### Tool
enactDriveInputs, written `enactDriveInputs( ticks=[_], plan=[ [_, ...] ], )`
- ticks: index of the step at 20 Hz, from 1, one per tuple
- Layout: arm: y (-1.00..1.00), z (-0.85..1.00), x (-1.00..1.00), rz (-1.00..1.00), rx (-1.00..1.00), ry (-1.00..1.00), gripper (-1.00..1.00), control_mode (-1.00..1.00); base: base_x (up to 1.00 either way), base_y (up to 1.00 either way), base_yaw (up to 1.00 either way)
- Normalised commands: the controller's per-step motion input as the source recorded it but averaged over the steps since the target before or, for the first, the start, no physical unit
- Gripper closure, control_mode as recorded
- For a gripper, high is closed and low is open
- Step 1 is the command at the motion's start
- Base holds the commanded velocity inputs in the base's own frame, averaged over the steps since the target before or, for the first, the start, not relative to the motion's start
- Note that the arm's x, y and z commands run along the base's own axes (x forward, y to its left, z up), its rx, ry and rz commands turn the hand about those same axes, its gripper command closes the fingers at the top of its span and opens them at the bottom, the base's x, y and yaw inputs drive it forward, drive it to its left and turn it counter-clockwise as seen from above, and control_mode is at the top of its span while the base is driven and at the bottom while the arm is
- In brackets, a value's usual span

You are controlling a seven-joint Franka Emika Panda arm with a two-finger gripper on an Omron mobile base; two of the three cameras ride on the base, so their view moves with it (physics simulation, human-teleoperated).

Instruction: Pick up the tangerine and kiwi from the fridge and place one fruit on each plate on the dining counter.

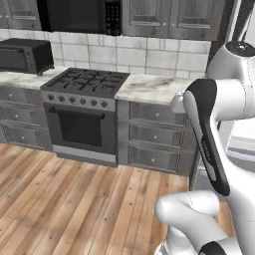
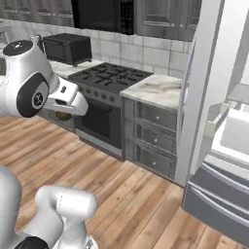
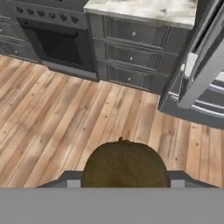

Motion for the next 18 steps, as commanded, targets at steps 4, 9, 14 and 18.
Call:
enactDriveInputs(
  ticks=[4,9,14,18],
  plan=[
    [0.00,0.00,0.00,0.00,0.00,0.00,1.00,1.00,0.87,0.53,0.40],
    [0.00,0.00,0.00,0.00,0.00,0.00,1.00,1.00,0.94,0.39,0.46],
    [0.00,0.00,0.00,0.00,0.00,0.00,1.00,1.00,1.00,0.27,0.65],
    [0.00,0.00,0.00,0.00,0.00,0.00,1.00,1.00,1.00,0.23,0.69]
  ],
)
